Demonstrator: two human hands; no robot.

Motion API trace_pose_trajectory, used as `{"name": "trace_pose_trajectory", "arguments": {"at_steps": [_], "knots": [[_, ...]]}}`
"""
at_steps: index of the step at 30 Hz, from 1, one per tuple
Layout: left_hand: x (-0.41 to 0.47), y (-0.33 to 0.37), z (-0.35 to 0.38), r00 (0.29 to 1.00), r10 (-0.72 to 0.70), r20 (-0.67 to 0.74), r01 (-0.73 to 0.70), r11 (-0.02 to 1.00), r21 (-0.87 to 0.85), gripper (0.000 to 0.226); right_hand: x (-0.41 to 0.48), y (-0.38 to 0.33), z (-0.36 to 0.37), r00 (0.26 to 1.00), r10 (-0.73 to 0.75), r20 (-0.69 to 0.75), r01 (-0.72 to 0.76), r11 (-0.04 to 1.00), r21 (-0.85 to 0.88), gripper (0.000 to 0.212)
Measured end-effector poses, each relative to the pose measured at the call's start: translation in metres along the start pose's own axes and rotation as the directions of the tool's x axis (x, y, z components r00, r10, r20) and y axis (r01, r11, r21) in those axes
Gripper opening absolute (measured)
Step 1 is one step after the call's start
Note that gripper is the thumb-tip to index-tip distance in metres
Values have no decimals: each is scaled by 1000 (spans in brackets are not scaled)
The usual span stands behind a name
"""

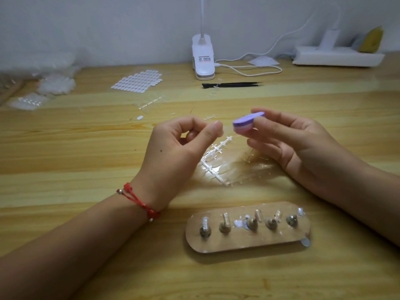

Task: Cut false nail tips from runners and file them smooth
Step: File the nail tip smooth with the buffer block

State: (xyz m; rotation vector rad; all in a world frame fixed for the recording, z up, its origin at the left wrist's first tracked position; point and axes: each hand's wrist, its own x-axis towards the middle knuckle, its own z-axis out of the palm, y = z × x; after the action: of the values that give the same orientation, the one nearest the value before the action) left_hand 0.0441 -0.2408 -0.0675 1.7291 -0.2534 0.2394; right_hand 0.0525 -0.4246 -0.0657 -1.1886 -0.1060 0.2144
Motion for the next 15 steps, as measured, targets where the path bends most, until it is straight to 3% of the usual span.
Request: {"name": "trace_pose_trajectory", "arguments": {"at_steps": [5, 10, 15], "knots": [[-1, -1, 0, 1000, 7, 22, -8, 1000, 23, 20, -3, 2, 4, 997, -4, 80, 11, 995, -95, 28], [0, -1, -2, 999, -18, -33, 17, 1000, -15, 19, 1, -1, -1, 1000, 17, -8, -17, 999, 48, 33], [0, -2, 1, 1000, 4, -3, -4, 1000, 31, 21, -4, 4, 5, 997, -35, 67, 45, 988, -150, 30]]}}
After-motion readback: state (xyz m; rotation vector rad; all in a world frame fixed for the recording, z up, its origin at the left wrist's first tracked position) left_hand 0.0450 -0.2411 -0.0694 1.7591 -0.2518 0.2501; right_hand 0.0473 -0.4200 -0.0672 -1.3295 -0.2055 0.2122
